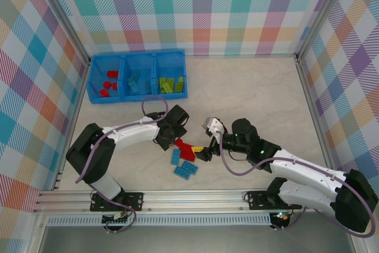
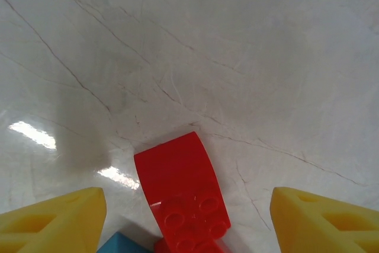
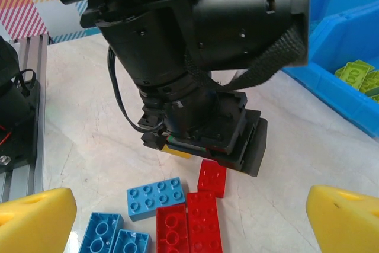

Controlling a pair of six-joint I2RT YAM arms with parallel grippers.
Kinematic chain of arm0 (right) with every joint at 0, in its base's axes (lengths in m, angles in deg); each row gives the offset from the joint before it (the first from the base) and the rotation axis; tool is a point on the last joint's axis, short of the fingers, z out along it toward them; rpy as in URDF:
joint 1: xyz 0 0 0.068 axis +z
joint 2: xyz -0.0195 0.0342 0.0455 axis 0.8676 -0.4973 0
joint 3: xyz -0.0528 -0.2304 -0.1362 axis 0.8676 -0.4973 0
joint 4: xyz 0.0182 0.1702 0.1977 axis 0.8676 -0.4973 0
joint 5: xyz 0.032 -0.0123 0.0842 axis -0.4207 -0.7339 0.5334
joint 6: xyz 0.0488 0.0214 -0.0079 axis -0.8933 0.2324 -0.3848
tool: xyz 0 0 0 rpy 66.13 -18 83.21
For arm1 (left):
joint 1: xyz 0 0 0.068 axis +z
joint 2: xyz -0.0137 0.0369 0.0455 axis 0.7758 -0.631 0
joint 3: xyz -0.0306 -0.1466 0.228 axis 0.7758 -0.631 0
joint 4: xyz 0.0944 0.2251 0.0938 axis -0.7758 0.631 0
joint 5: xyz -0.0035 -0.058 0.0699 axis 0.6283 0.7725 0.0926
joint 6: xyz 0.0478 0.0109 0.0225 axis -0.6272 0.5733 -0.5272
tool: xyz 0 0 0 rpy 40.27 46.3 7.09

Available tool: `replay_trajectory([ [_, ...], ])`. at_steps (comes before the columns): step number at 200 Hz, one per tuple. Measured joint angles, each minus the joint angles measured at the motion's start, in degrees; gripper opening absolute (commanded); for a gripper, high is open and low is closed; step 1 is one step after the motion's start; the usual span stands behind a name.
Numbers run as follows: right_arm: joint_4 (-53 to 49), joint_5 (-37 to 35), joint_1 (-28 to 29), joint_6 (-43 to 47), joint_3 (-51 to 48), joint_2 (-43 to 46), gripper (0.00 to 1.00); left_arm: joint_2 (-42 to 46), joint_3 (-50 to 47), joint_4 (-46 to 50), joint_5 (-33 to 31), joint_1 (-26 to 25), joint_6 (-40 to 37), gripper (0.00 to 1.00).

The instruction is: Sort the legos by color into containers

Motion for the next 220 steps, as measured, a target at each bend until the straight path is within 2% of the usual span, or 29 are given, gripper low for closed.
replay_trajectory([
  [7,0.0,0.1,0.0,0.0,-0.1,0.0,1.0,-0.7,0.0,-0.3,0.3,0.0,0.1,0.72],
  [28,0.0,0.1,0.0,0.0,-0.5,0.5,1.0,-2.7,0.3,-0.4,1.3,0.0,0.1,0.58],
  [46,-0.1,0.1,0.0,0.0,-0.6,1.0,1.0,-3.6,0.3,-0.3,1.6,0.0,0.3,0.53],
  [92,-3.1,1.4,0.0,0.4,-0.5,0.9,0.99,-3.2,0.3,0.6,1.6,0.0,0.5,0.3],
  [122,-6.4,4.7,0.0,0.4,-0.3,0.1,1.0,-1.1,-0.6,-0.4,0.1,0.0,-1.2,0.24],
  [149,-8.0,7.1,0.0,0.4,0.8,-1.2,0.99,6.1,-0.3,1.1,-4.6,1.7,-5.0,0.24],
  [164,-8.0,7.9,0.0,0.1,1.1,-1.9,0.99,10.9,1.0,2.9,-7.8,5.0,-8.2,0.23],
  [185,-7.8,8.6,0.0,-0.5,1.1,-2.4,0.98,15.9,5.0,4.1,-13.0,13.0,-15.1,0.24],
  [220,-7.0,9.2,0.0,-0.9,1.1,-2.8,0.98,14.8,14.7,4.8,-19.6,27.2,-24.3,0.24],
])
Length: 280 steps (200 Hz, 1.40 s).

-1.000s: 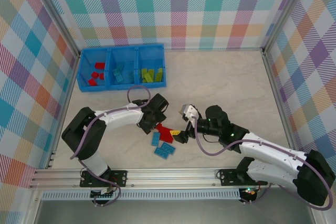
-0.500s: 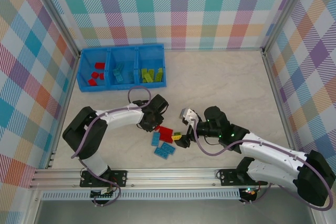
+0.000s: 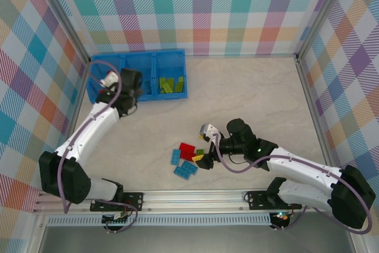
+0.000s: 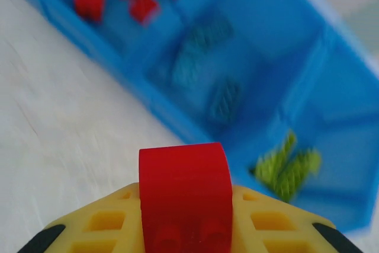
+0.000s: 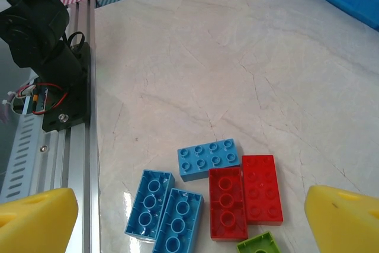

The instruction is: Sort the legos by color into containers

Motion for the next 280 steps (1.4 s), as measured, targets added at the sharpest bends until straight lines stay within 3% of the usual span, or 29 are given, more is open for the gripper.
replay_trajectory([
  [24,0.3,0.0,0.0,-0.7,0.0,0.1,0.97,-7.4,7.9,0.7,-2.6,8.2,-4.1,0.24],
  [63,0.3,-0.1,0.2,-1.8,0.0,2.4,0.97,-25.0,21.7,1.0,-2.7,16.8,-7.4,0.25],
  [100,0.3,-1.6,0.7,-3.3,0.0,5.6,0.97,-40.4,33.7,1.4,0.4,21.0,-11.4,0.5],
  [131,-0.3,-5.9,1.1,-6.1,0.0,6.6,0.97,-42.6,34.0,2.7,3.2,21.8,-11.9,0.58],
  [166,-2.6,-11.0,1.2,-11.0,0.6,4.6,0.96,-34.7,26.6,1.0,6.3,21.8,-11.6,0.62],
  [213,-9.6,-13.9,1.2,-13.6,4.7,-3.9,0.95,-12.5,15.9,-0.3,12.7,20.1,-14.9,0.62],
  [242,-13.0,-14.9,1.2,-2.6,5.1,-5.7,1.0,4.9,5.1,-4.3,18.5,11.0,-23.1,0.65],
  [269,-13.7,-15.3,1.2,13.3,4.7,-6.2,0.88,16.5,-3.1,-5.3,24.9,0.7,-31.8,0.68],
  [280,-13.8,-15.3,1.2,19.4,4.7,-7.6,0.88,19.5,-5.4,-5.1,27.7,-2.2,-35.3,0.71],
])
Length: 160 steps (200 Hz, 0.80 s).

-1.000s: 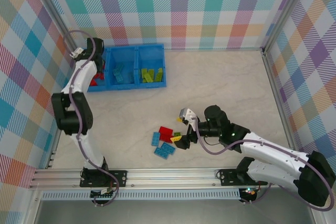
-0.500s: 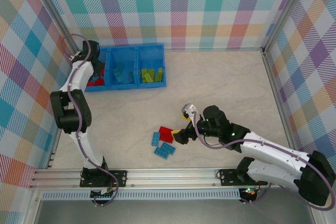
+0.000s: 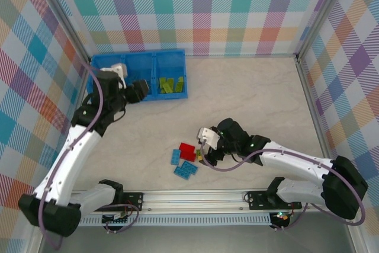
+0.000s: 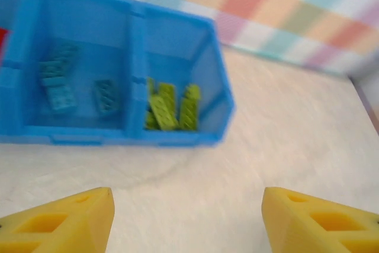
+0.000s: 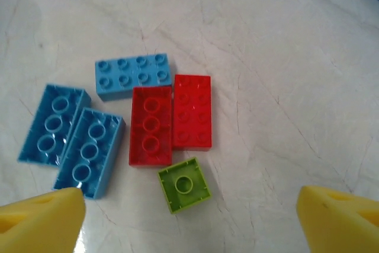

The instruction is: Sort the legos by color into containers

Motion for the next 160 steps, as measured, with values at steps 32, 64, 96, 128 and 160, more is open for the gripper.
replay_trajectory([
  [32,-1.0,0.0,0.0,12.2,0.1,-8.3,0.89,5.1,-4.8,3.6,5.7,-10.0,-12.9,0.79],
  [64,-1.7,0.9,0.0,17.5,1.2,-14.9,0.87,7.9,-7.2,10.7,9.6,-14.9,-27.4,0.9],
  [96,-0.8,1.4,0.0,19.1,3.0,-18.8,0.86,11.0,-9.9,17.7,10.3,-15.5,-40.2,0.94],
  [128,-0.9,1.7,0.0,20.0,4.2,-20.3,0.68,15.8,-15.6,21.0,11.9,-15.6,-50.4,0.95],
  [160,-2.0,2.6,-0.1,20.8,5.6,-20.6,0.46,18.5,-20.3,23.1,15.9,-15.6,-59.1,0.95],
])
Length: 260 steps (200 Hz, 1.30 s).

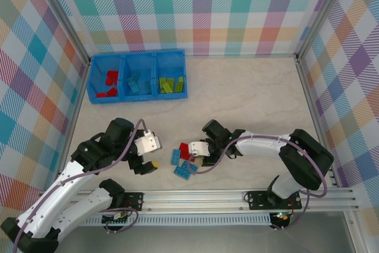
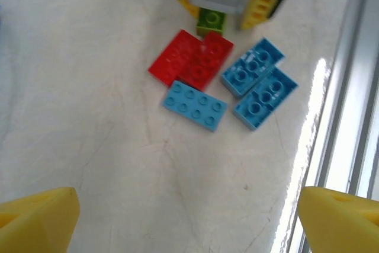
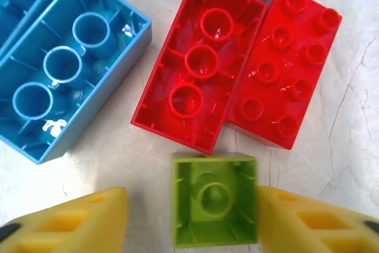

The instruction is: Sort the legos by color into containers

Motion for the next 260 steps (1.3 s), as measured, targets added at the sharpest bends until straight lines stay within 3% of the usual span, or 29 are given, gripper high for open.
replay_trajectory([
  [39,-1.7,0.5,0.0,0.4,1.0,-0.3,0.32,-0.2,-2.6,0.8,1.6,0.0,-5.5,0.95],
  [78,-2.0,-0.2,0.0,-0.3,1.2,0.2,0.32,2.2,-4.4,-0.3,1.9,0.0,-6.8,0.98],
  [129,4.2,-2.5,-1.1,-8.9,7.3,6.3,0.28,8.3,-8.0,-11.4,-4.8,0.0,2.3,1.0],
  [164,12.0,-4.5,-2.4,-14.6,23.0,-5.3,0.29,7.4,-7.6,-19.1,-19.4,0.1,15.2,1.0],
  [204,16.6,-11.7,-4.3,-18.9,39.4,-23.6,0.29,3.2,-1.3,-20.9,-34.1,2.6,26.0,1.0],
  [242,17.0,-19.2,-5.9,-18.9,48.6,-34.1,0.32,2.4,-0.3,-21.8,-39.7,5.1,30.0,1.0],
  [260,17.1,-22.8,-6.6,-18.3,53.4,-37.7,0.46,2.8,-0.3,-21.8,-39.9,5.7,30.4,1.0],
])
